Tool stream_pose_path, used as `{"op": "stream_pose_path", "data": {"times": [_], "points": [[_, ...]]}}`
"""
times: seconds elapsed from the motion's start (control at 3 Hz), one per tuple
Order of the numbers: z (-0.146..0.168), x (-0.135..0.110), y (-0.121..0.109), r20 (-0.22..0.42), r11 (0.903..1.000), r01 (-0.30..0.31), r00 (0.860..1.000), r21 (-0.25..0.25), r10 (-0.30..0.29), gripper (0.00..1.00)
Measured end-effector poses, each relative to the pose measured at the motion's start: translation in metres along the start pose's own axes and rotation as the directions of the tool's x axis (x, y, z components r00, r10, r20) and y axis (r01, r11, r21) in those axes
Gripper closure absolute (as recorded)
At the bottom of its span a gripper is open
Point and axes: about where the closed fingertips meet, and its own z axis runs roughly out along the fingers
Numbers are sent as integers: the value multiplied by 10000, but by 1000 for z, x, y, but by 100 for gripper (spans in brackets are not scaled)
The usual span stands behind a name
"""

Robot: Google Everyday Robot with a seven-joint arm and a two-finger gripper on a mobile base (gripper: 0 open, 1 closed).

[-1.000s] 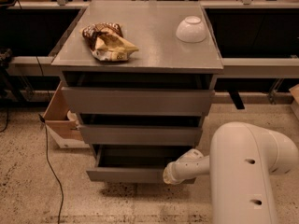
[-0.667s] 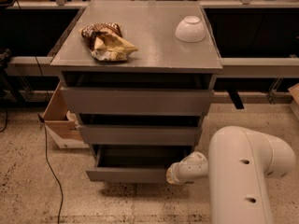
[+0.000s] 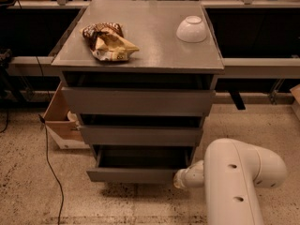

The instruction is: Close bottom drawer

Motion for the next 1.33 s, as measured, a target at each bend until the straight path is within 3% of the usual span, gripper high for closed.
{"op": "stream_pose_path", "data": {"times": [0.67,1.33], "points": [[20,21,-24,-21,9965,132,9999,822,-131,100],[33,5,-66,240,9841,503,9982,1702,-552,100]]}}
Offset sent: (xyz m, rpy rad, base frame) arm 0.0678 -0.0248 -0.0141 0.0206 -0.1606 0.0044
